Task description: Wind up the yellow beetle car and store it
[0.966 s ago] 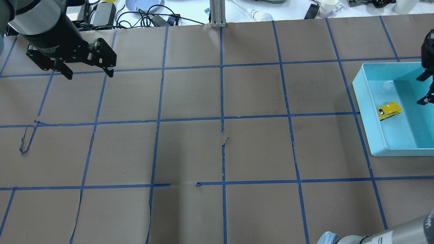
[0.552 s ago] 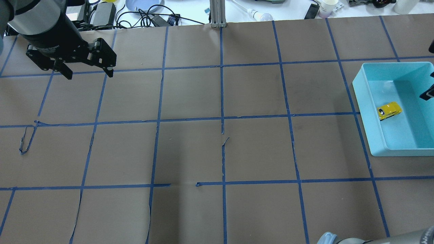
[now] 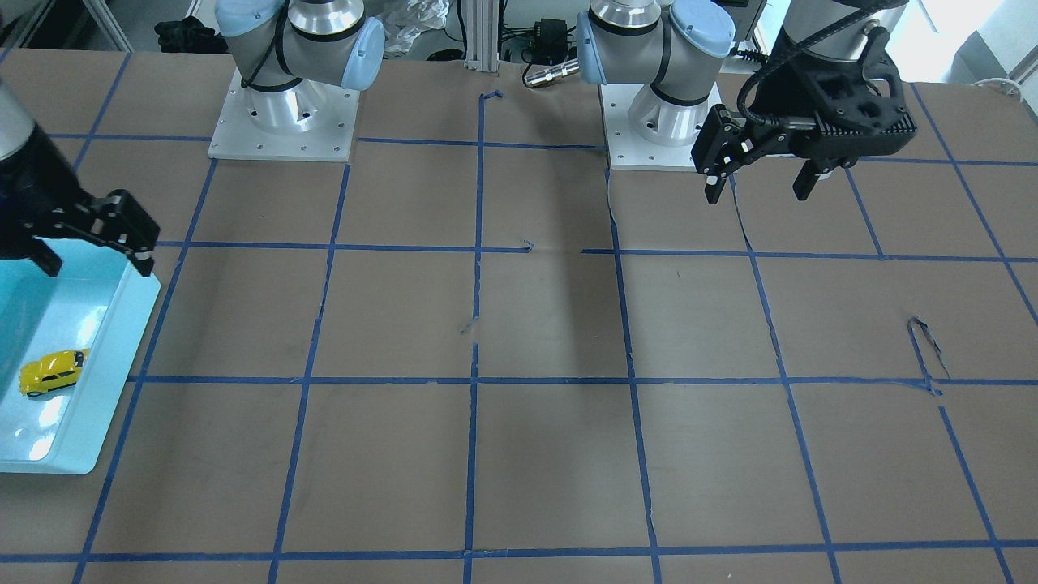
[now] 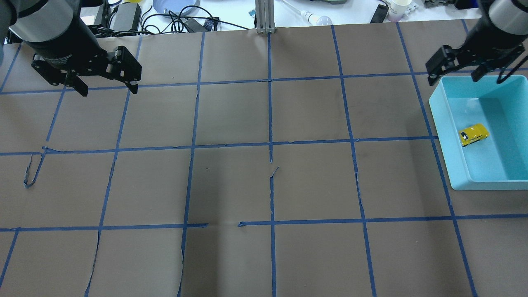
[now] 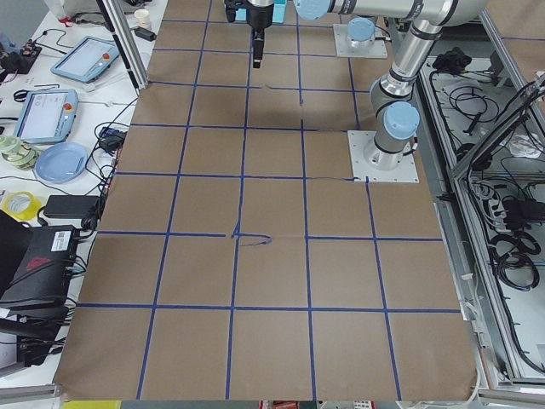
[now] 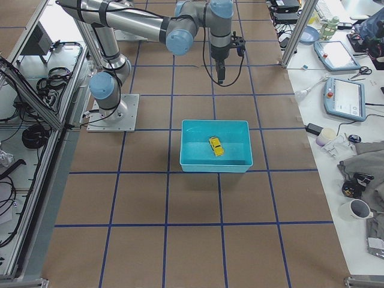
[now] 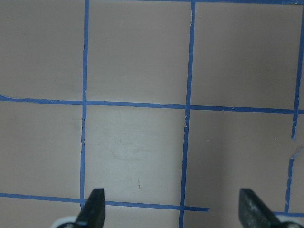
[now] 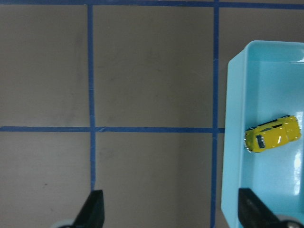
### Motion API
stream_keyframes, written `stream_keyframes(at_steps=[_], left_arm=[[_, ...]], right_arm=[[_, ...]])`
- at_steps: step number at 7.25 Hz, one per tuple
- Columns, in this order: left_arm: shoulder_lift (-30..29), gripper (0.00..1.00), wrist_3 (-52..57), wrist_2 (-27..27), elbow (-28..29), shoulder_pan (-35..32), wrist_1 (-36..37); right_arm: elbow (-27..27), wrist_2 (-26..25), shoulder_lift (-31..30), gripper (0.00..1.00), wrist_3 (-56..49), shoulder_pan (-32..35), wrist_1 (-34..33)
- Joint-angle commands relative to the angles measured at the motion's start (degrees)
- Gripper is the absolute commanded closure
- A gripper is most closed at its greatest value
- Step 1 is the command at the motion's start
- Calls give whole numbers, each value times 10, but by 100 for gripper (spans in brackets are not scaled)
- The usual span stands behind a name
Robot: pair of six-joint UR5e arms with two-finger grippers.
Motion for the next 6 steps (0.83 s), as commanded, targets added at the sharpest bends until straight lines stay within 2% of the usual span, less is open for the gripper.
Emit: stream_keyframes(at_steps=[1,2,4,6], left_arm=[[0,0,0,0,0,0,0],[0,0,0,0,0,0,0],[0,0,0,0,1,0,0],[-3,0,0,0,0,1,2]], right_arm=[[3,-36,-32,0,78,54,33],[4,-32,-34,0,117,64,36],[5,-33,-28,0,168,127,28],[7,-31,-28,0,173,134,26]])
